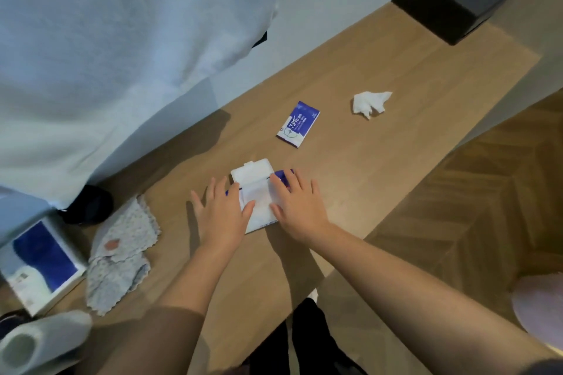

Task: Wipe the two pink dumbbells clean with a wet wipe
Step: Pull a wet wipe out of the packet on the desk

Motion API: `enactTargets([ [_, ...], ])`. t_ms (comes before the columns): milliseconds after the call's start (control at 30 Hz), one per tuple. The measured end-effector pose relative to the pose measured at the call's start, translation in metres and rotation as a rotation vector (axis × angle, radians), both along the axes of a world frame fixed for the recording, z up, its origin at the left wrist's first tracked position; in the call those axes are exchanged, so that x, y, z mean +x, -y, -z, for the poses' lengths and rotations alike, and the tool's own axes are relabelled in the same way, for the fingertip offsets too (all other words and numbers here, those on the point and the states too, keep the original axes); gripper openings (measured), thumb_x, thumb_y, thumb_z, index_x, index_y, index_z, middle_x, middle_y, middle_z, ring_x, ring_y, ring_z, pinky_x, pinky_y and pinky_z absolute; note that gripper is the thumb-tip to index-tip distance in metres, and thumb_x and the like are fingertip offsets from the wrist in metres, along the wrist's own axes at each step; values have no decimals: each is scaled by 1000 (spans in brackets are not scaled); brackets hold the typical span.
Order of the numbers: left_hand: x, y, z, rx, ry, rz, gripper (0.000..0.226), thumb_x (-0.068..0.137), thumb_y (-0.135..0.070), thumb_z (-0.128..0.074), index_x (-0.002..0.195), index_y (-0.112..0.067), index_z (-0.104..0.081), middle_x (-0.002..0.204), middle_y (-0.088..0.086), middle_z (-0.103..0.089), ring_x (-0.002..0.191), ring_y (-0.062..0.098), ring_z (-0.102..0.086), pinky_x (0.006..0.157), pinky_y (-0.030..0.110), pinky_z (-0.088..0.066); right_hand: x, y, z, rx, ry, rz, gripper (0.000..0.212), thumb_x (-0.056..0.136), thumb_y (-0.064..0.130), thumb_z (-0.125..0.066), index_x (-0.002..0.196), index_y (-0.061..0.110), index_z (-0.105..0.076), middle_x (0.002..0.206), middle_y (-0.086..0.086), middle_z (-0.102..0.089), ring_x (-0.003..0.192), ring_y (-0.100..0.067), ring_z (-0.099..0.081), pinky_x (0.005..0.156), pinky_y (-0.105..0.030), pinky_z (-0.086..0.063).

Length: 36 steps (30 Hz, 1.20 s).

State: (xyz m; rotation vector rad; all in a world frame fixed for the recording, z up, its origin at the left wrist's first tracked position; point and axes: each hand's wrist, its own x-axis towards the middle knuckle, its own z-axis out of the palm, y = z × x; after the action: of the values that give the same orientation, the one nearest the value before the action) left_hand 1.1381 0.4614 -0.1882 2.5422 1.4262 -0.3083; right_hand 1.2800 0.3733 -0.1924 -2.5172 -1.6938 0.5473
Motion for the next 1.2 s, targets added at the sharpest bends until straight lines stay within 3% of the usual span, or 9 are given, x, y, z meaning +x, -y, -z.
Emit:
enactTargets([
  [233,10,-5,4,-23,241,-103,22,91,-25,-67,112,-18,-67,114,1,-64,110,25,-56,109,47,-30,6,-16,8,231,-98,-4,29,92,21,-60,119,13,-62,140,-8,-49,129,-26,-44,106,-37,-17],
  [367,12,-7,7,-57,428,-126,7,85,-12,-72,87,-17,-67,96,1,-62,97,28,-56,89,37,-34,7,-14,7,347,-188,40,11,83,6,-67,94,7,-70,125,-10,-61,118,-30,-55,100,-40,-33],
  [433,11,-7,9,-118,511,-151,17,81,-12,-73,77,-25,-61,88,-8,-60,89,26,-57,79,36,-36,8,-12,5,388,-240,43,9,80,1,-68,87,7,-67,111,-8,-65,107,-29,-59,93,-41,-39],
  [600,12,-5,4,-538,754,-383,16,69,-30,-62,78,-42,-60,78,-26,-64,75,5,-62,71,35,-50,8,4,-8,393,-776,357,25,81,-5,-57,86,19,-53,84,3,-61,74,-11,-55,70,-25,-46],
  [733,20,1,-2,-719,876,-324,25,81,-9,-68,84,-34,-67,77,-19,-70,71,-1,-63,68,14,-50,9,24,-17,368,-1191,652,28,88,-2,-62,110,15,-63,84,-13,-67,77,-12,-61,70,-22,-50],
  [800,28,9,-7,-777,839,-309,21,88,-5,-68,85,-26,-67,77,-12,-69,72,0,-62,66,12,-50,11,39,-19,332,-1287,744,18,91,9,-66,108,15,-67,83,1,-71,75,-6,-64,67,-18,-50],
  [967,62,55,-25,-833,722,-169,24,98,-18,-59,79,-3,-61,74,-2,-56,68,10,-48,58,16,-37,4,83,-24,542,-1139,975,23,102,18,-51,85,19,-66,74,8,-64,62,3,-58,57,-14,-44],
  [1100,96,109,-41,-684,654,23,37,103,-20,-50,66,-15,-49,64,-3,-48,62,14,-43,52,17,-32,1,131,-37,737,-834,1162,36,104,22,-46,68,21,-53,66,4,-53,56,-3,-48,51,-17,-36],
  [1200,116,164,-48,-616,608,206,32,105,-29,-46,82,-12,-59,72,-5,-54,68,9,-52,63,30,-42,3,183,-45,834,-705,1254,34,104,25,-44,75,15,-57,70,1,-54,61,-5,-50,50,-11,-36],
])
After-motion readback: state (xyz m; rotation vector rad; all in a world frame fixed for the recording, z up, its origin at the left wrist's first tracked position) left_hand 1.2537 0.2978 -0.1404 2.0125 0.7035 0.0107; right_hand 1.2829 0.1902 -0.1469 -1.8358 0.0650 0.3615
